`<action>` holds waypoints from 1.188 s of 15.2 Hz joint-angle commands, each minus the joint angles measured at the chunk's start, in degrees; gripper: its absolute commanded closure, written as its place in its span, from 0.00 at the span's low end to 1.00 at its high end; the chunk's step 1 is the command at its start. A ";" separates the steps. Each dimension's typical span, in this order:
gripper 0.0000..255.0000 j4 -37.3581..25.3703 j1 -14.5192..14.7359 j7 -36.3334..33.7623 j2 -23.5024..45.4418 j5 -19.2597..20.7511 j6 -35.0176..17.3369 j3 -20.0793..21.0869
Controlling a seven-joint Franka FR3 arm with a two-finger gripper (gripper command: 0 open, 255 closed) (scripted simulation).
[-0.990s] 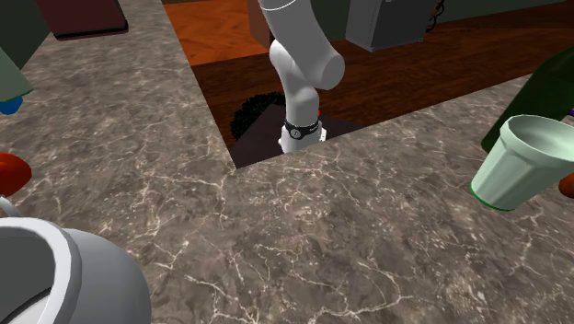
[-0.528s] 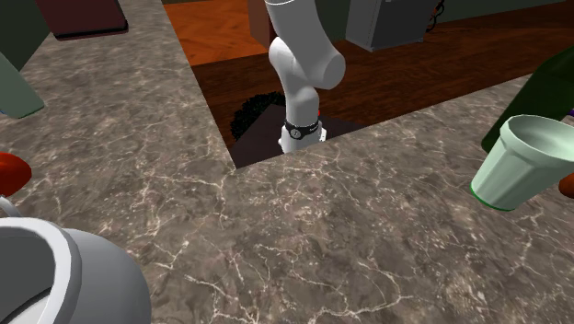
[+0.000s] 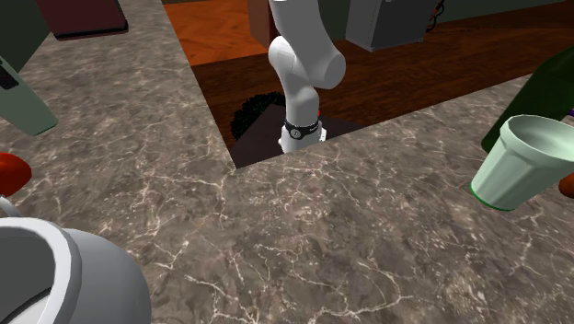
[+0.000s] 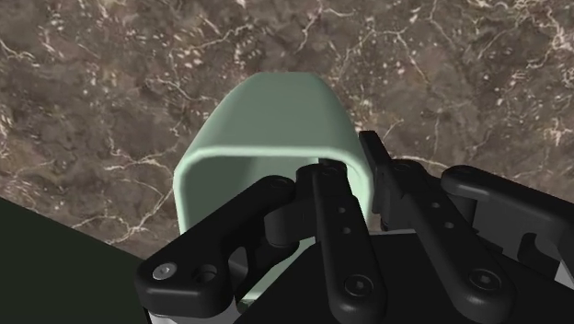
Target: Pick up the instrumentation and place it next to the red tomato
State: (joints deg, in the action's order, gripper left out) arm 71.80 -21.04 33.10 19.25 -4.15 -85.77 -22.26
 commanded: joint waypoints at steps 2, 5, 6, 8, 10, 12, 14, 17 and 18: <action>1.00 3.43 0.41 -0.20 -0.65 0.24 -2.85 0.06; 1.00 6.50 0.72 -0.34 -1.17 0.42 -5.42 0.11; 1.00 7.46 0.81 -0.38 -1.30 0.47 -6.25 0.13; 1.00 9.31 0.96 -0.44 -1.51 0.54 -7.89 0.16; 1.00 11.05 1.09 -0.50 -1.65 0.58 -9.49 0.20; 1.00 12.57 1.19 -0.54 -1.72 0.60 -10.93 0.23; 1.00 12.57 1.19 -0.54 -1.73 0.60 -10.94 0.23; 1.00 12.57 1.19 -0.54 -1.72 0.60 -10.93 0.23; 1.00 12.57 1.19 -0.54 -1.72 0.60 -10.93 0.23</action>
State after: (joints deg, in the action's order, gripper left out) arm 84.36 -19.85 32.56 17.54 -3.56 -96.69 -22.03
